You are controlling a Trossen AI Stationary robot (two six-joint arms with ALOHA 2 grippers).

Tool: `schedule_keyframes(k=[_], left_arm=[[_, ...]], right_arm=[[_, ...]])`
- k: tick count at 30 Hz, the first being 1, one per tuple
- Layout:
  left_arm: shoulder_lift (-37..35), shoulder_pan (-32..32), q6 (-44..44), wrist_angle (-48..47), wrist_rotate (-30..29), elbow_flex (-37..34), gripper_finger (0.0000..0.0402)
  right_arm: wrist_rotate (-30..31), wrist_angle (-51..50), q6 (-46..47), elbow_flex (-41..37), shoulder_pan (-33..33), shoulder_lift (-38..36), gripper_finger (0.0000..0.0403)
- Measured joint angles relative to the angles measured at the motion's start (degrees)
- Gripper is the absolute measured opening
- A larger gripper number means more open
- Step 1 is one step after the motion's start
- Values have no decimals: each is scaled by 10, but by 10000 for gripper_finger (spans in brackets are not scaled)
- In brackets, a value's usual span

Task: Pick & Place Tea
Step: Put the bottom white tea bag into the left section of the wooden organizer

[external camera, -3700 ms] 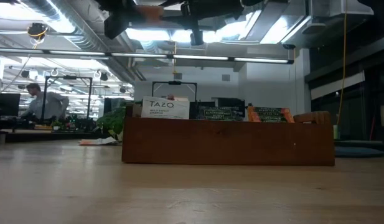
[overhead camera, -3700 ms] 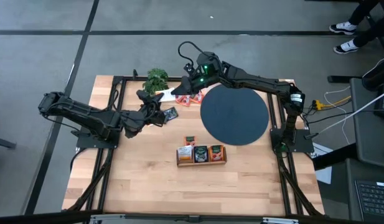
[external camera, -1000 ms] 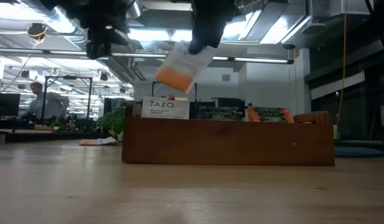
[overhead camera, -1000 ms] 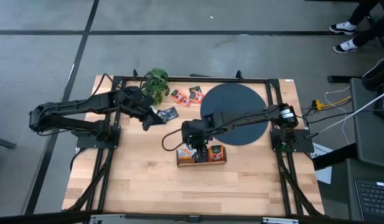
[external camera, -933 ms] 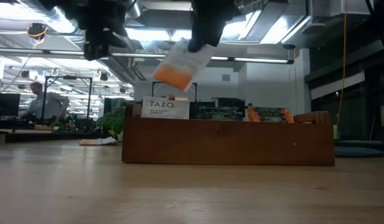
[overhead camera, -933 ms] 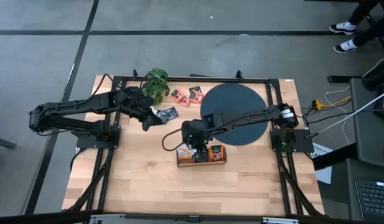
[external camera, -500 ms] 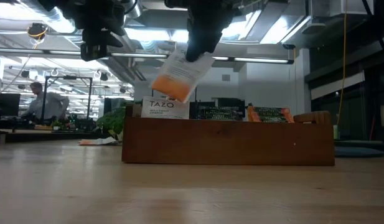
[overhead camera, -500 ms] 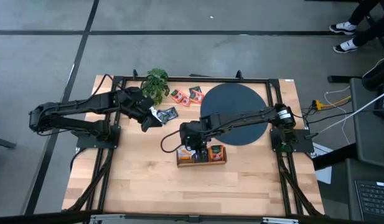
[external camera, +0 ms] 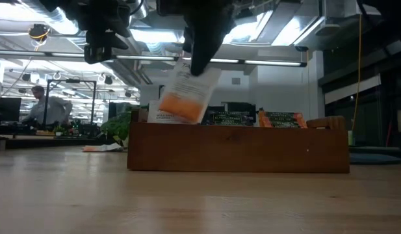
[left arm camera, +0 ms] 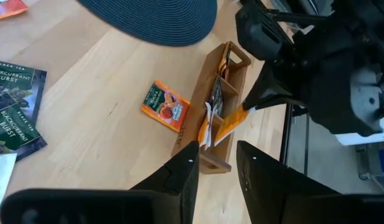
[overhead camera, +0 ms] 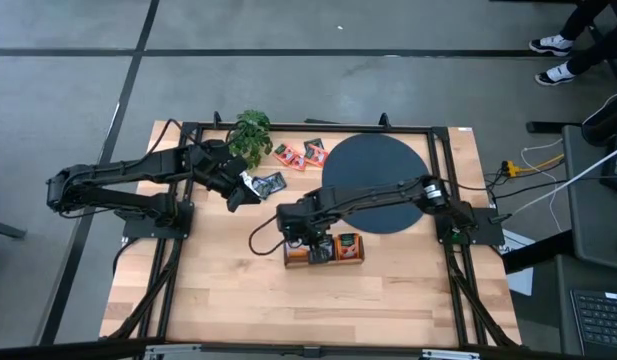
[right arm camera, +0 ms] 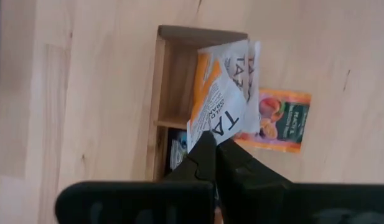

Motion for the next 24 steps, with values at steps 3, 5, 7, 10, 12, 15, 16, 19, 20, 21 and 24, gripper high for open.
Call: schedule_keyframes(k=[3, 5, 7, 10, 12, 15, 16, 19, 20, 21, 24], left_arm=[[0, 0, 0, 0, 0, 0, 104], [0, 0, 0, 0, 0, 0, 103], [0, 0, 0, 0, 0, 0, 102], [0, 0, 0, 0, 0, 0, 102], [0, 0, 0, 0, 0, 0, 104], [0, 0, 0, 0, 0, 0, 105], [0, 0, 0, 0, 0, 0, 105], [0, 0, 0, 0, 0, 0, 102], [0, 0, 1, 0, 0, 0, 101], [0, 0, 1, 0, 0, 0, 101], [0, 0, 1, 0, -2, 0, 100]], right_arm=[[0, -4, -13, 16, 0, 11, 0], [-1, -3, -22, 18, 0, 12, 0], [-12, -2, -31, 18, 0, 15, 0], [-14, 1, -43, 18, 0, 16, 8], [-10, 2, -45, 18, 0, 16, 17], [-5, 2, -45, 18, 0, 16, 32], [-5, 2, -45, 18, 0, 16, 37], [-4, 4, -45, 18, 0, 16, 48], [-4, 7, -44, 18, 0, 16, 50], [-4, 10, -44, 18, 0, 16, 53], [-4, 11, -43, 18, 0, 16, 58]])
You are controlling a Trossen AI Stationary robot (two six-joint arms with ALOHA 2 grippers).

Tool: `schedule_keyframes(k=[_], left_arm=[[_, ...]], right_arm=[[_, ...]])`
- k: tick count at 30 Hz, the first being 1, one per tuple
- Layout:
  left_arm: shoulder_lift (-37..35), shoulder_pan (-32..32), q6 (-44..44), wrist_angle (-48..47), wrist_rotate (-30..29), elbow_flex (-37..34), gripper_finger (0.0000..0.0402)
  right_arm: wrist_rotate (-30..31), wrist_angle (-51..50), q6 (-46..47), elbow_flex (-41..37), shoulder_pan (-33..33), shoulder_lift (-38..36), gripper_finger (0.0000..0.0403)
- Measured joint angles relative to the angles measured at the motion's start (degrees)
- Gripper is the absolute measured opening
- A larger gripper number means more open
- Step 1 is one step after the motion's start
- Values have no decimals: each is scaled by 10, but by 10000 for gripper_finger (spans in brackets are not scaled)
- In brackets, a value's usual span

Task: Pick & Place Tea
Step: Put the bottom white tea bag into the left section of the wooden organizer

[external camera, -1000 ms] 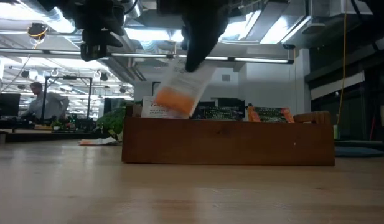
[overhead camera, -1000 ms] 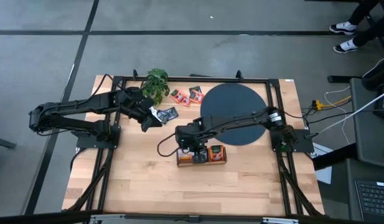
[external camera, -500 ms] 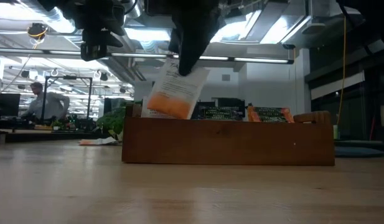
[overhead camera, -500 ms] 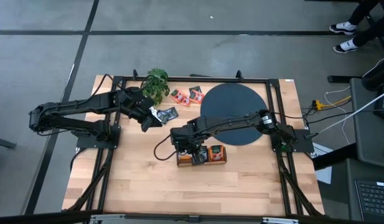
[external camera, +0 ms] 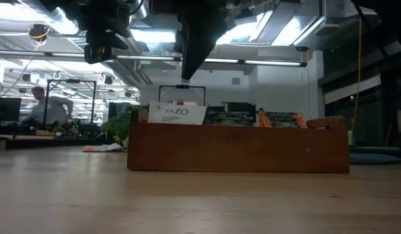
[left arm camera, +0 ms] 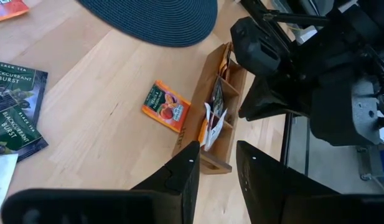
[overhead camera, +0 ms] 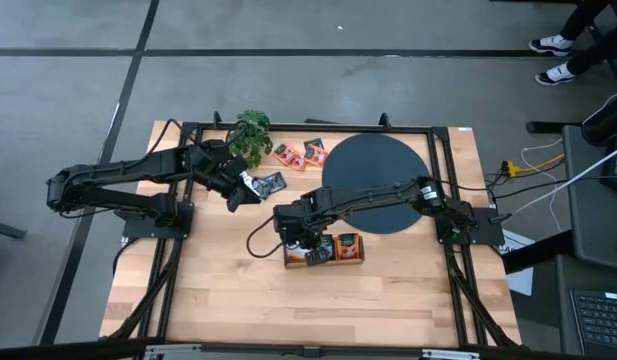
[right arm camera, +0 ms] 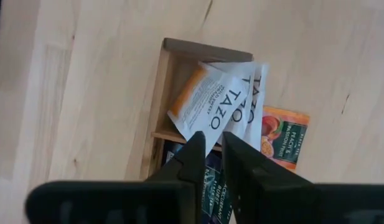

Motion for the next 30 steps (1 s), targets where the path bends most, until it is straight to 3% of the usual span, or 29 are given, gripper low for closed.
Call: schedule_keyframes(k=[11, 16, 24, 30], left_arm=[[0, 0, 38, 0, -2, 0, 100], [0, -6, 56, -3, -35, 0, 100], [1, -22, 70, -17, -79, 0, 100], [15, -36, 58, -17, -80, -1, 102]], right_arm=[[-6, -23, 74, -1, -5, -25, 61], [-11, 16, 70, -28, -8, -67, 61], [-13, 154, 114, -191, -41, -181, 61], [-30, 268, 211, -341, -57, -264, 61]])
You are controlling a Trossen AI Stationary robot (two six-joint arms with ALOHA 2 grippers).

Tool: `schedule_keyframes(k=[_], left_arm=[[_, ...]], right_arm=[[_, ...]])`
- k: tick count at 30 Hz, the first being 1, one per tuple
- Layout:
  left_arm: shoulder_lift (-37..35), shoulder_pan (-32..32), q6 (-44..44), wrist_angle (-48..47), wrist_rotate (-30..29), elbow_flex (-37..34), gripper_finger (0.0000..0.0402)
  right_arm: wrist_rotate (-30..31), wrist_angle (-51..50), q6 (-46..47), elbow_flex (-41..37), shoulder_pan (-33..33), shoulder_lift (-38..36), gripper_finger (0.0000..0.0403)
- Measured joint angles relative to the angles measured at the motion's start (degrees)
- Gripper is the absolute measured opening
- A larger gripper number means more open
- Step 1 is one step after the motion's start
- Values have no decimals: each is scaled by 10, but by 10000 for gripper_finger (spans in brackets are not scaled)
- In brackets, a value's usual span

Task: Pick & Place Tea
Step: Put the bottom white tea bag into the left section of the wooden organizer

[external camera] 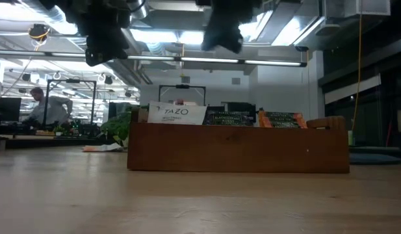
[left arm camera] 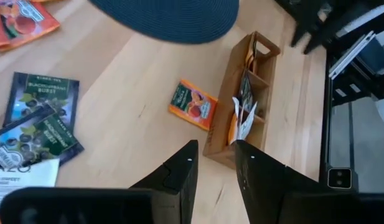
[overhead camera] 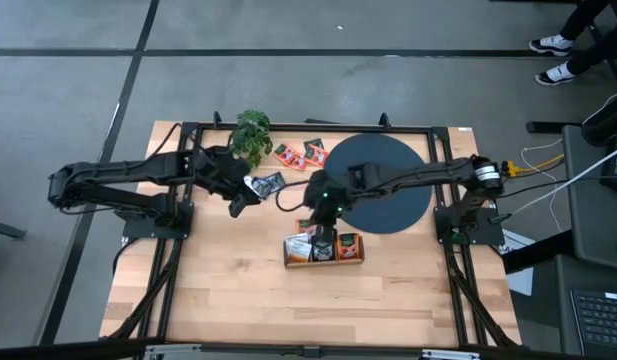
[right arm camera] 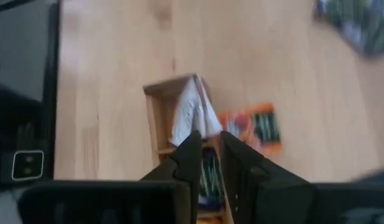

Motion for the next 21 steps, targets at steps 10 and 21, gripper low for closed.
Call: schedule_keyframes(k=[10, 21], left_arm=[[46, -25, -18, 55, 5, 0, 102], [87, -49, -18, 93, 14, 0, 102]], right_arm=[[-40, 72, 138, -108, 55, 1, 51], [-14, 128, 183, -114, 87, 58, 5]])
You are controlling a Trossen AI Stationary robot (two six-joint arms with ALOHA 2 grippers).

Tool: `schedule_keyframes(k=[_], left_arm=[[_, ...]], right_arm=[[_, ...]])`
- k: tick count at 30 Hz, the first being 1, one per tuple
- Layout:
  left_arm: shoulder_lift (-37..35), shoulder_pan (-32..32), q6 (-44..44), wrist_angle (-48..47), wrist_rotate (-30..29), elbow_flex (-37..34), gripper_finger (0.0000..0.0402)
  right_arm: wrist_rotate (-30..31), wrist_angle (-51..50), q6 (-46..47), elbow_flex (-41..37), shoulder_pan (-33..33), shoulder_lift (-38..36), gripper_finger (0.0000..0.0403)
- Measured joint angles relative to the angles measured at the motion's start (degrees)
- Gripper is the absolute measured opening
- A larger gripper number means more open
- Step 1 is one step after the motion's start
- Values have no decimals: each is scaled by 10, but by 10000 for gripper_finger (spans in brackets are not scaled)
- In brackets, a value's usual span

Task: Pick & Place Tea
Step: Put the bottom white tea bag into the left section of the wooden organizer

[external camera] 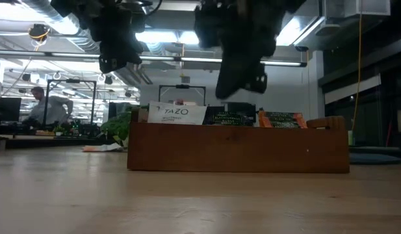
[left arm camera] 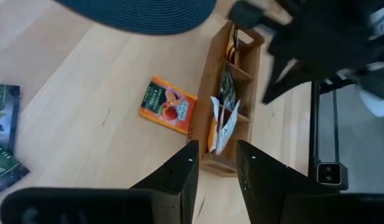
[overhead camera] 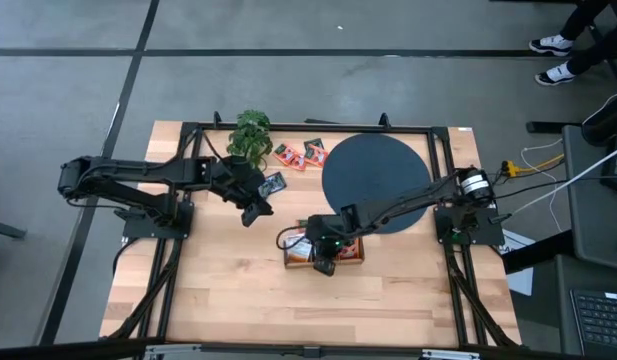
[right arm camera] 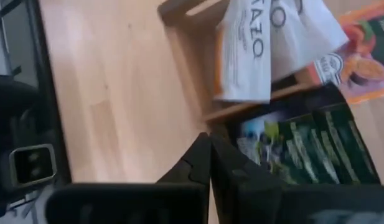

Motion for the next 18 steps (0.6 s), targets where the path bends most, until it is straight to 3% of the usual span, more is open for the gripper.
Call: schedule_keyframes(k=[18], left_arm=[[-7, -4, -5, 11, 1, 0, 102]], right_arm=[[74, 2, -18, 0, -10, 12, 4]])
